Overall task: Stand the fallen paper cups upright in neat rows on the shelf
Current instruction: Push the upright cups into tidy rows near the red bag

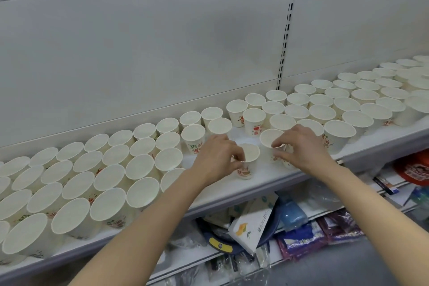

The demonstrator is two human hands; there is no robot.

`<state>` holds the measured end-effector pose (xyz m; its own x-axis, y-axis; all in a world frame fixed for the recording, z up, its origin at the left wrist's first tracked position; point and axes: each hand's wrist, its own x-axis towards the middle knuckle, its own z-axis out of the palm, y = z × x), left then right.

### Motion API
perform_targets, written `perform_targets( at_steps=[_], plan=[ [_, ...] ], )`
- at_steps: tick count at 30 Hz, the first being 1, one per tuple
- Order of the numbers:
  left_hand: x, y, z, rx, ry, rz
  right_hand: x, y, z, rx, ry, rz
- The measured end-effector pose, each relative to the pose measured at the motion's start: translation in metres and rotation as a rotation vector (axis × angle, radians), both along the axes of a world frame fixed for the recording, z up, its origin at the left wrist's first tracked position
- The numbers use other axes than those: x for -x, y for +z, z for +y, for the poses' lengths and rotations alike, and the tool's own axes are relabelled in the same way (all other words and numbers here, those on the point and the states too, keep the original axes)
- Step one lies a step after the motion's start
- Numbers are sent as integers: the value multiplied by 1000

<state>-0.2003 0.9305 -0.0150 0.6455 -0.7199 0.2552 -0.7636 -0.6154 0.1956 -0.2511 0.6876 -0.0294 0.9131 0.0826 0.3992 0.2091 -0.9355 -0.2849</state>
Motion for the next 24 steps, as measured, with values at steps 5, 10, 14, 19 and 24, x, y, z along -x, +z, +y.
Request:
perform_targets(
  at_steps=[5, 10, 14, 19, 24],
  plan=[
    [-3, 7, 40, 74, 198, -43, -3, -1, 12, 104, -32, -5],
    [-3, 8, 66, -8, 370, -64, -12, -4, 61, 4, 141, -37],
    [-2, 4, 68, -70, 440, -28, -26, -7, 93, -34, 177, -45],
    [0, 3, 64, -72, 462, 0, -34, -16, 96, -78, 219, -61],
    [-3, 5, 63, -72, 424, -7, -36, -18, 101, -84, 221, -56]
  ],
)
